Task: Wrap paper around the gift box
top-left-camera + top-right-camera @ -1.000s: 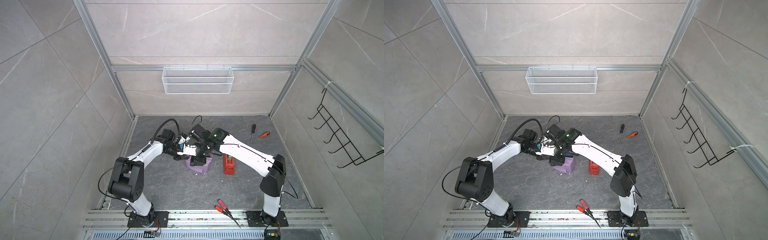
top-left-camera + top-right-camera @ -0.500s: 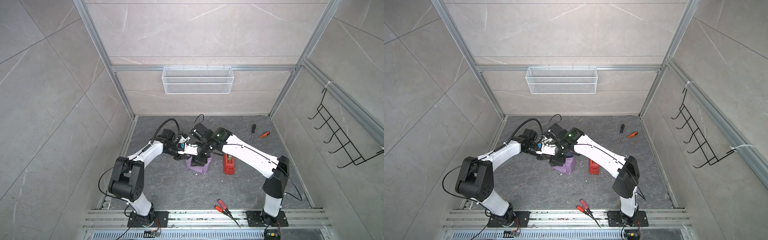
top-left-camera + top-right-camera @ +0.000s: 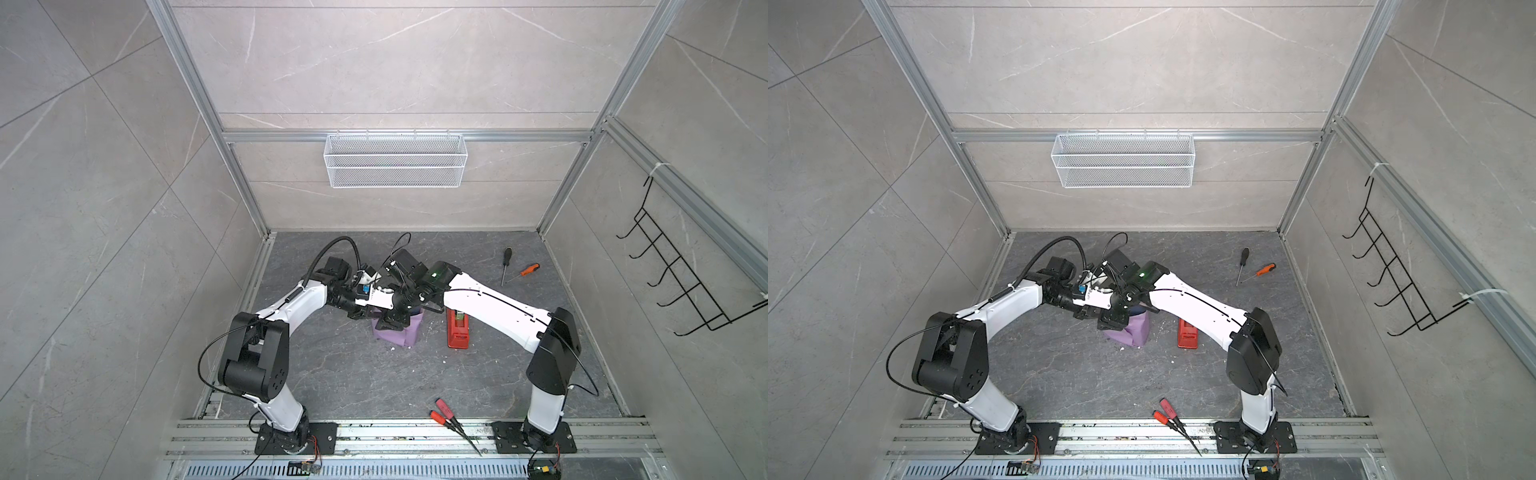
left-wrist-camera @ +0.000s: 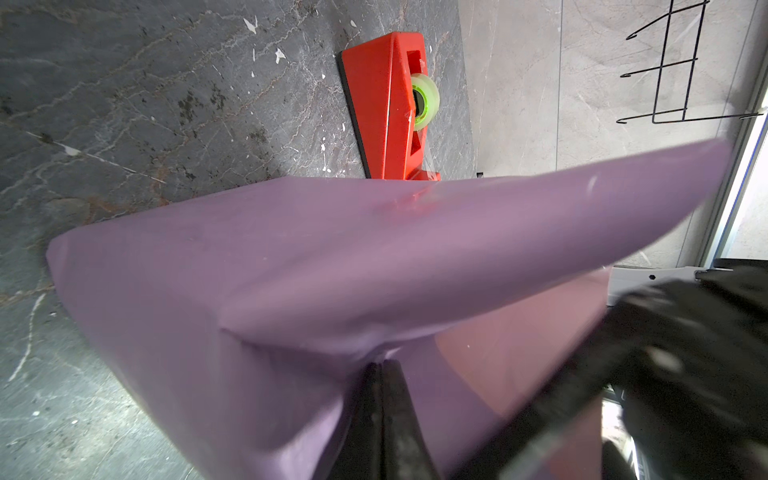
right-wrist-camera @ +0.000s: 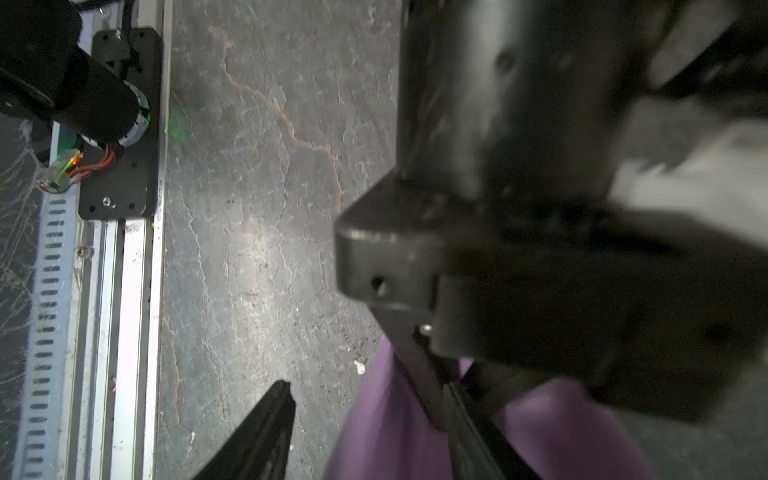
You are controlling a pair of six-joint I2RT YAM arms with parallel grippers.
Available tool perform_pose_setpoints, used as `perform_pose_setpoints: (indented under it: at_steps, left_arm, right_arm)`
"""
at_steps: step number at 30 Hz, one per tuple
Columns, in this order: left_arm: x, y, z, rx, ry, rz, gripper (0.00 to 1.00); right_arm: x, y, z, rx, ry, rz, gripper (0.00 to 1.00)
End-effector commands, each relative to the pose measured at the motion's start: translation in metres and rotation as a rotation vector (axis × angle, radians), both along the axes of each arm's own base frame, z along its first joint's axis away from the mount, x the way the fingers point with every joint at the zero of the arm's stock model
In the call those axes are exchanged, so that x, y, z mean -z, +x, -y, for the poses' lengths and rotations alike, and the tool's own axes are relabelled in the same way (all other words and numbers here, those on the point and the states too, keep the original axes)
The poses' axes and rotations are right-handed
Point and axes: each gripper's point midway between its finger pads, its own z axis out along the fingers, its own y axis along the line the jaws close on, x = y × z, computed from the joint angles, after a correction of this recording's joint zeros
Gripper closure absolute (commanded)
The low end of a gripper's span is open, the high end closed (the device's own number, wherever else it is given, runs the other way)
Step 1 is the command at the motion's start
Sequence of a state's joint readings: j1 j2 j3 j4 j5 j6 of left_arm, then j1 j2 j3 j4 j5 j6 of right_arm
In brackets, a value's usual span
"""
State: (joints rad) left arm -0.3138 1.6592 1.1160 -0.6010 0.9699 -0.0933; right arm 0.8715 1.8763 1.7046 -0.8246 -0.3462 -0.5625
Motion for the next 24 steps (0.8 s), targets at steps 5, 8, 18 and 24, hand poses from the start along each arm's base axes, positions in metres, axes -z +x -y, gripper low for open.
perform_pose_setpoints:
  at_steps: [5,8,18,24]
  left_arm:
    - [0.033,-0.010,-0.008,-0.006,0.124,-0.059,0.98]
    - [0.031,-0.010,-0.008,-0.005,0.126,-0.060,0.98]
    - [0.023,-0.012,-0.009,0.008,0.128,-0.020,0.91]
    - [-0.020,-0.001,-0.014,0.019,0.083,0.076,0.85]
  right_arm:
    - [0.013,-0.006,0.010,0.049,-0.009,-0.018,0.53]
    - [0.014,0.002,0.017,0.095,-0.022,-0.012,0.74]
    - [0.011,-0.003,0.025,0.095,0.007,-0.041,1.00]
    - [0.010,-0.004,0.024,0.070,0.003,-0.041,1.00]
